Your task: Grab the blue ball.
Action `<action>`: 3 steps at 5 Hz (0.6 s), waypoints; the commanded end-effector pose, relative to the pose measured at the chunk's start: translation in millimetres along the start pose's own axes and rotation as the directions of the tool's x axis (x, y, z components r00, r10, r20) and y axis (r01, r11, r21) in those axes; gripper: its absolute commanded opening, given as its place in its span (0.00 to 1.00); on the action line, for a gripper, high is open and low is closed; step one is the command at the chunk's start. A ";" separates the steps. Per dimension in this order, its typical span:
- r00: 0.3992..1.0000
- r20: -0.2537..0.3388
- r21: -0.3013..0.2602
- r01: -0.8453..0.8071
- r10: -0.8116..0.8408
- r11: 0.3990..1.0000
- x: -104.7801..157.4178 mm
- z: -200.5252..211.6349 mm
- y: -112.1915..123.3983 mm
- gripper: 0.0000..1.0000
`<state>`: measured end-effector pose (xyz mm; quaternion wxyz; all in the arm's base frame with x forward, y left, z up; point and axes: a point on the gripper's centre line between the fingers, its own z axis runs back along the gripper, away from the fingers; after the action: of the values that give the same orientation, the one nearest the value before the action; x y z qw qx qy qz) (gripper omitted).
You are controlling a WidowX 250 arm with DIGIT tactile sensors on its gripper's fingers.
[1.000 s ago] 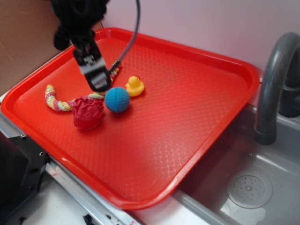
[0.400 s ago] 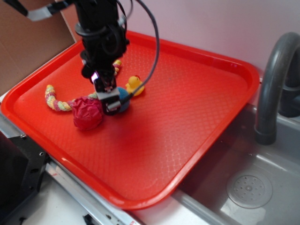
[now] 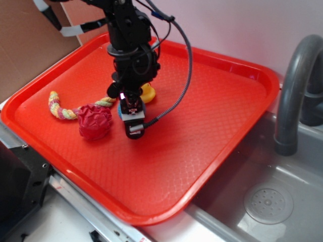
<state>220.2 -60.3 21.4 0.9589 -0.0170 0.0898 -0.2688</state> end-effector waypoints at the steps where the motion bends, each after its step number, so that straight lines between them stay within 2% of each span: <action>1: 0.996 0.024 0.073 -0.082 0.081 0.994 0.2 11.7 5.4 0.00; 2: 0.993 0.024 0.081 -0.116 0.114 0.990 -2.5 17.6 6.4 0.00; 3: 0.974 0.058 0.050 -0.221 0.218 0.974 -10.8 48.5 6.1 0.00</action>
<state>217.8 -50.6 59.7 0.9813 0.0141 0.0919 -0.1684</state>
